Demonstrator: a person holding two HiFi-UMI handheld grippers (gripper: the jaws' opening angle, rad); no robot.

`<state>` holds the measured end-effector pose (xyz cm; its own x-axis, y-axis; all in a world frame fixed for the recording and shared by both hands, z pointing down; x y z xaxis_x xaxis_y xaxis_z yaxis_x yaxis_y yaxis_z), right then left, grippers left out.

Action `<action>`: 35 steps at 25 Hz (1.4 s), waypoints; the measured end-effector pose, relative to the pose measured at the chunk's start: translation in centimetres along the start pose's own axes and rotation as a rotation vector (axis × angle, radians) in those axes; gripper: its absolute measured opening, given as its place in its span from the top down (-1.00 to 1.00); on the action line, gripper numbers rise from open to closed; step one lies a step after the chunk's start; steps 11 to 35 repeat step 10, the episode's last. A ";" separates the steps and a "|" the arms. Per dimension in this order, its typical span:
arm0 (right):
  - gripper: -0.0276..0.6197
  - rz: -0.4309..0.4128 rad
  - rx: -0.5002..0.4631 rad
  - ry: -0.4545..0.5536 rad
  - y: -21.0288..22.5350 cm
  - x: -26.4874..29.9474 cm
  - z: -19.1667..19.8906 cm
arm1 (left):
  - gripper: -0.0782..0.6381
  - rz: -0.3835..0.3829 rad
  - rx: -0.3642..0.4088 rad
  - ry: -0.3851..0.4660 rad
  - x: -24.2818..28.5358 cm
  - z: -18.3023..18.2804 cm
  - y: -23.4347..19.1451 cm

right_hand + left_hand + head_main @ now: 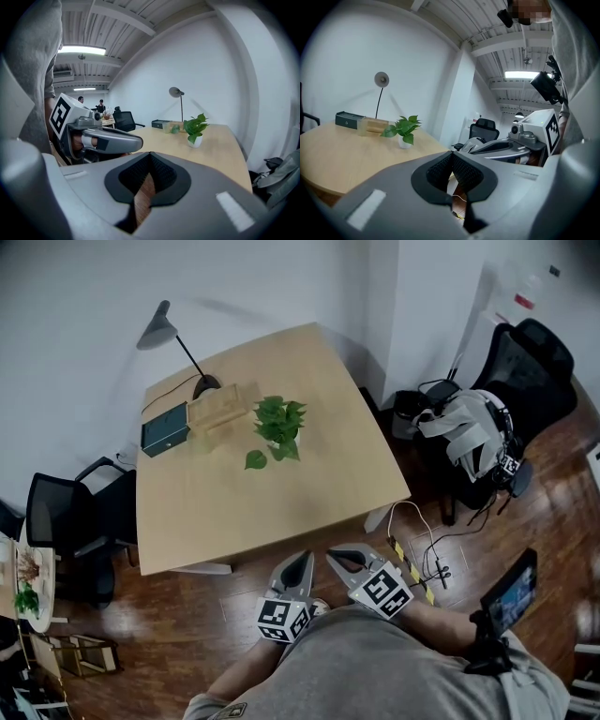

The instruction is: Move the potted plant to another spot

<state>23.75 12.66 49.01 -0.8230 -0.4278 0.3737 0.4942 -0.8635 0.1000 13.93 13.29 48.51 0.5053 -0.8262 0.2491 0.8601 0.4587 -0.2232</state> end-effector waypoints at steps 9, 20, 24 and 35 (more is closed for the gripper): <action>0.90 0.006 -0.040 0.025 2.4 1.0 -2.1 | 0.80 -0.006 0.016 0.042 1.8 -1.8 -1.0; 0.90 0.010 -0.042 0.029 2.6 1.1 -2.3 | 0.80 -0.004 0.019 0.046 2.0 -2.0 -1.0; 0.90 0.010 -0.042 0.029 2.6 1.1 -2.3 | 0.80 -0.004 0.019 0.046 2.0 -2.0 -1.0; 0.90 0.010 -0.042 0.029 2.6 1.1 -2.3 | 0.80 -0.004 0.019 0.046 2.0 -2.0 -1.0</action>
Point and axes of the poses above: the fingertips, and each gripper's own axes: x forward along the fingers, y to its right, z out of its underside, the point moved 5 cm from there along -x, backward along the fingers, and after that the axes turned 5 degrees about -z, right-handed, at the moved point
